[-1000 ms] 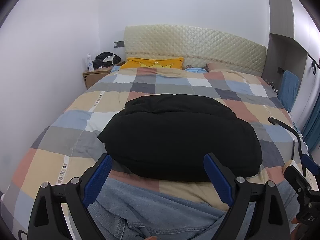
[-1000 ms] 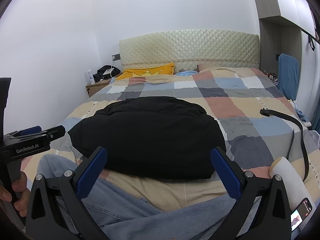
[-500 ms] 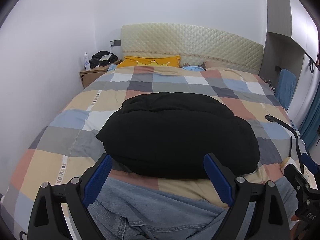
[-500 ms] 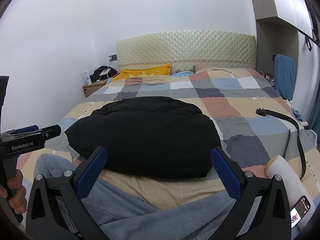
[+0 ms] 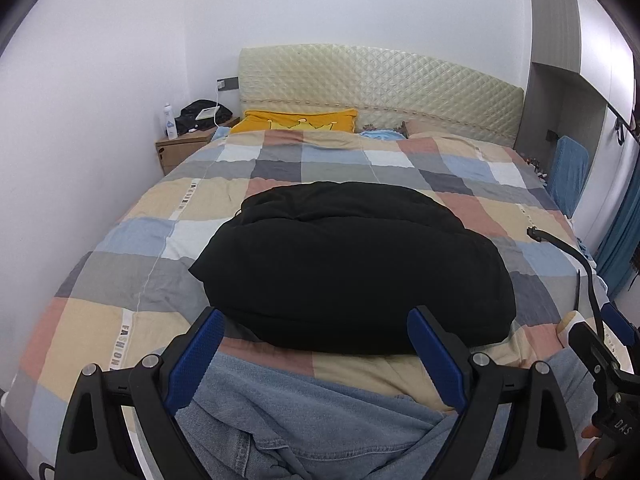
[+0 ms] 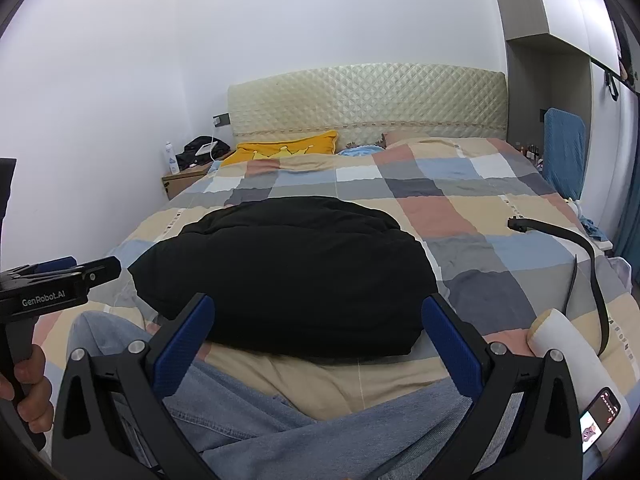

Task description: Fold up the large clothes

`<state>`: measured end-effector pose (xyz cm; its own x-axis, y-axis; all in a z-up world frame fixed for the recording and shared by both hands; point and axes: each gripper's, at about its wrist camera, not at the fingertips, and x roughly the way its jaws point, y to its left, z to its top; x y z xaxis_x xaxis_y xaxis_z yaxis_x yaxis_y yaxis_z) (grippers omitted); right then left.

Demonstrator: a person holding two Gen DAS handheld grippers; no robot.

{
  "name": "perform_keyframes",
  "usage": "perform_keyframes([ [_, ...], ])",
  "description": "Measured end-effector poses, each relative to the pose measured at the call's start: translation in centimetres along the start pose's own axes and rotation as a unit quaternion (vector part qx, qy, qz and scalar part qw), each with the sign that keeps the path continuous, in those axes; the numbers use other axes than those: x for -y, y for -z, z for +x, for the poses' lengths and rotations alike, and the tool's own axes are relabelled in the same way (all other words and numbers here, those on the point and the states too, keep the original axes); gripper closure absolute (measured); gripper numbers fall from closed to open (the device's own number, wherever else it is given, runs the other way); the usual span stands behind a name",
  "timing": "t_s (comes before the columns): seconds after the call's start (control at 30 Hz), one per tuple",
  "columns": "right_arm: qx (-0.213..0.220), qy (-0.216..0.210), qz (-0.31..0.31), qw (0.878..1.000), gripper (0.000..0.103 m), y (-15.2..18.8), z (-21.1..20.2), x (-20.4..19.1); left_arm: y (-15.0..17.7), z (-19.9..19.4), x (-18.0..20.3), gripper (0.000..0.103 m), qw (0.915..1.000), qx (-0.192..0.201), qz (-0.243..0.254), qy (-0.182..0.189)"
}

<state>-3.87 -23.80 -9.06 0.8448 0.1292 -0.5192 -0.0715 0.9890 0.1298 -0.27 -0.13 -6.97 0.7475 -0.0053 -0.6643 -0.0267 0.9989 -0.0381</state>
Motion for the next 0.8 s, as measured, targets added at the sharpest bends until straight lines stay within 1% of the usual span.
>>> perform_keyframes([
  [0.53,-0.001,0.0,0.002,1.0,0.0,-0.1,-0.12,-0.01,0.0,-0.02,-0.14,0.01,1.0,-0.003,0.002,0.003],
  [0.8,-0.003,0.008,0.004,1.0,0.0,-0.14,0.12,-0.12,0.07,-0.13,-0.28,0.01,0.9999,-0.008,0.004,0.006],
])
